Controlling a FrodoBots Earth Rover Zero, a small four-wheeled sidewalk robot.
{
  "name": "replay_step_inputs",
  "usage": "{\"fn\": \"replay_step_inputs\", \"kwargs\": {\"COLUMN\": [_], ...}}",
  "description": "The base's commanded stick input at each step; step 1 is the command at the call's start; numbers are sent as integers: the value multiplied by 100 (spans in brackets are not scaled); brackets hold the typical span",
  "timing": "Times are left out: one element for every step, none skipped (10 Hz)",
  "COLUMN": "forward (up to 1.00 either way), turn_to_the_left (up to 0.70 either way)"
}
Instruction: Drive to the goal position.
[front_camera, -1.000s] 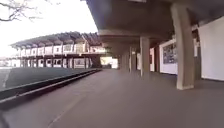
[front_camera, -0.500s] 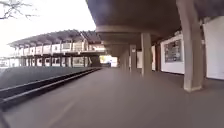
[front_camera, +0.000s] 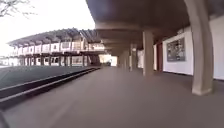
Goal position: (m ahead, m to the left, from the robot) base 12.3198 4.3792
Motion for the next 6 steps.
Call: {"fn": "replay_step_inputs", "kwargs": {"forward": [70,70,70,70,70,70], "turn_to_the_left": [0,0,0,0,0,0]}}
